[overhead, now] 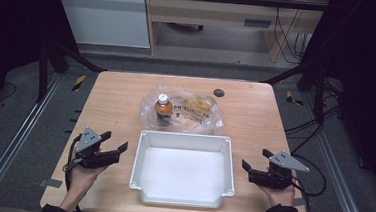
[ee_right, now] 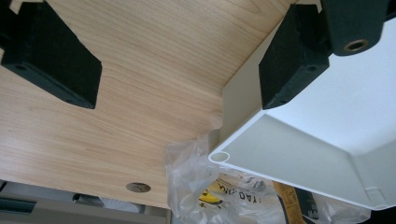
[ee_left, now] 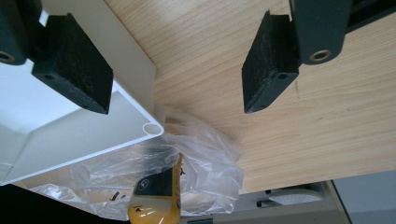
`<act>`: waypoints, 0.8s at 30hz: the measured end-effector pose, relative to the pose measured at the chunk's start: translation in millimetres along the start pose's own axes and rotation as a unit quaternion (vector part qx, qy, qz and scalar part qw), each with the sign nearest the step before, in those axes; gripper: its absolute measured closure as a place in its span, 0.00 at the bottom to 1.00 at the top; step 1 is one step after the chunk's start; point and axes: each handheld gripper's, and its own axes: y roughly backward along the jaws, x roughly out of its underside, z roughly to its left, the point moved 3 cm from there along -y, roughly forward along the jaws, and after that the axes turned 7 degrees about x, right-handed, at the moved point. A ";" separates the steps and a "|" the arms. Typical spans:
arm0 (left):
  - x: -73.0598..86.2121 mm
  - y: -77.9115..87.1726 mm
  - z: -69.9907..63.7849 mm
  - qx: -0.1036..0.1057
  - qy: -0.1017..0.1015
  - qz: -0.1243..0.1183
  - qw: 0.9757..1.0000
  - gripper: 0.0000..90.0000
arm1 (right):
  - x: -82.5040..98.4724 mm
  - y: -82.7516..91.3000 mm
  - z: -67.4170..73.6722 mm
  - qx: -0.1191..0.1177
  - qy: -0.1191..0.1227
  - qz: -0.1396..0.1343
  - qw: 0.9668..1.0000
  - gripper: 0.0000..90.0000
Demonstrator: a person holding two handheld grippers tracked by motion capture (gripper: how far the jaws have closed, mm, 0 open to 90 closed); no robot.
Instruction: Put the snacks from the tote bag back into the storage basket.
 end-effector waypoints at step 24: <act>-29.3 -11.0 -2.1 0.013 -0.007 -0.012 1.000 0.27 | -0.8 1.4 -1.3 0.007 -0.002 -0.002 1.000 0.14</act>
